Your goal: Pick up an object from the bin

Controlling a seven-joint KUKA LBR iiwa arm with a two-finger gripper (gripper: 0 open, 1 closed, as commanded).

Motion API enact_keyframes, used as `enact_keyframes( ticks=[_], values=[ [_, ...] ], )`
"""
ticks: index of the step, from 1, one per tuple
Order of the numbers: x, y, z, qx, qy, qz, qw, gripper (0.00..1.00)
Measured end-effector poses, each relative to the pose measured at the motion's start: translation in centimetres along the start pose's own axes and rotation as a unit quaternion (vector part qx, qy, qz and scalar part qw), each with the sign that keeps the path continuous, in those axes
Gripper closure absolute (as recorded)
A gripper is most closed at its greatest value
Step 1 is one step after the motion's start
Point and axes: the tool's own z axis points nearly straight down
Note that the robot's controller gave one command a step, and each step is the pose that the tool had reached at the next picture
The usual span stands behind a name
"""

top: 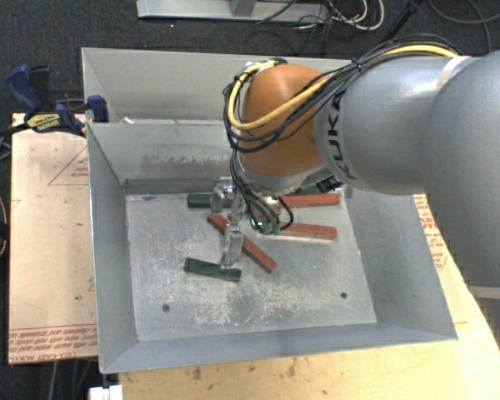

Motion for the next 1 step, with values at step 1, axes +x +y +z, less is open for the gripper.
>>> enact_keyframes(
  ticks=[1],
  values=[
    [-0.20,-0.07,-0.45,0.000,-0.0037,0.001,1.0000,0.00]
  ],
)
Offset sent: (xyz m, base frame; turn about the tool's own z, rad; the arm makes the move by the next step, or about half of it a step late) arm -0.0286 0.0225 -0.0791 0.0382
